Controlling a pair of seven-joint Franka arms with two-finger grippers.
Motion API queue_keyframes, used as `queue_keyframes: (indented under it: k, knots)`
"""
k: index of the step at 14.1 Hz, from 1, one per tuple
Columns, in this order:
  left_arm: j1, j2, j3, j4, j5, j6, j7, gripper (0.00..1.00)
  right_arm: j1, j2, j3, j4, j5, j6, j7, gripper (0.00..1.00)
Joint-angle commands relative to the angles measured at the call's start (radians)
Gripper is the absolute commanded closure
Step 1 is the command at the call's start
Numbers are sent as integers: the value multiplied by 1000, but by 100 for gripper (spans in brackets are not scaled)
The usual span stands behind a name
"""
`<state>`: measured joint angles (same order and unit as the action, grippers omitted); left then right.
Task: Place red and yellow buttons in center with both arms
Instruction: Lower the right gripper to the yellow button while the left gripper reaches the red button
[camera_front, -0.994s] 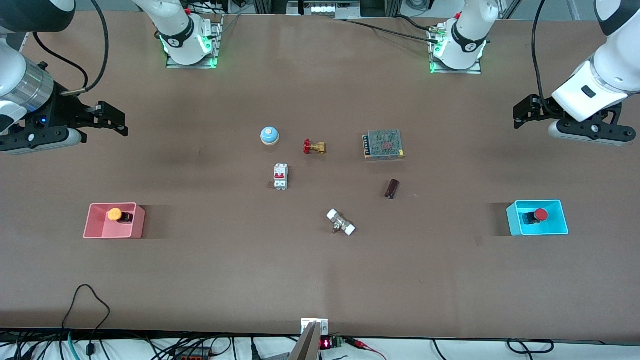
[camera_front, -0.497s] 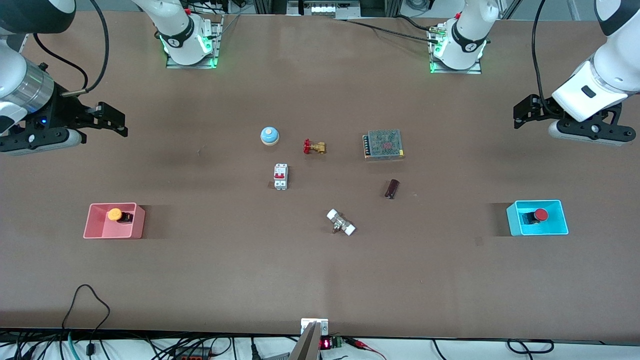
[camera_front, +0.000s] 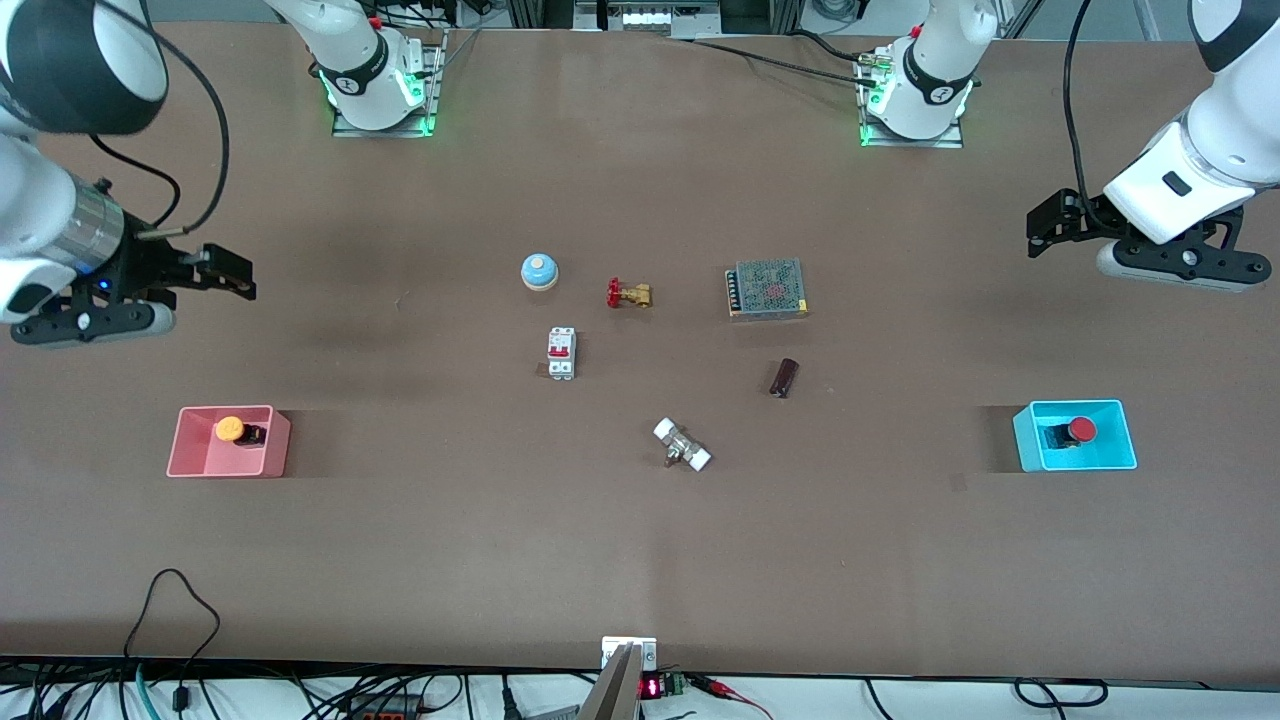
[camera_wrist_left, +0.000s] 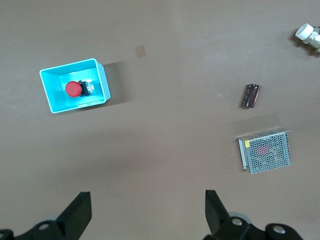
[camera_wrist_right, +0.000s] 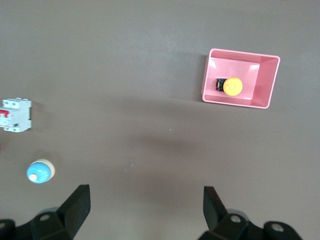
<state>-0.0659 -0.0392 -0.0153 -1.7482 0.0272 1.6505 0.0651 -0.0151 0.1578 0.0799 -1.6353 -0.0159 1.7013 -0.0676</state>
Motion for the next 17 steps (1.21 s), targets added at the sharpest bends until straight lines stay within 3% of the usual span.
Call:
queue_keyframes:
  k: [1, 3, 6, 9, 14, 17]
  knots:
    - [1, 42, 15, 33, -1, -20, 9, 0, -23, 83, 4, 12, -48, 64, -11, 0]
    - [20, 118, 23, 91, 8, -15, 10, 0, -51, 136, 4, 8, -52, 141, -69, 0]
    - [125, 290, 21, 196, 10, -14, 33, 0, -88, 224, 4, 9, -58, 248, -95, 0]
    - [176, 448, 26, 268, 11, 91, 41, 0, -109, 294, 4, 6, -75, 351, -124, 0]
    - [248, 623, 26, 265, 11, 418, 108, 0, -155, 371, 6, -12, -75, 520, -238, 0]
    - [285, 691, 26, 254, 11, 488, 195, 2, -163, 407, 6, -17, -75, 569, -239, 0]
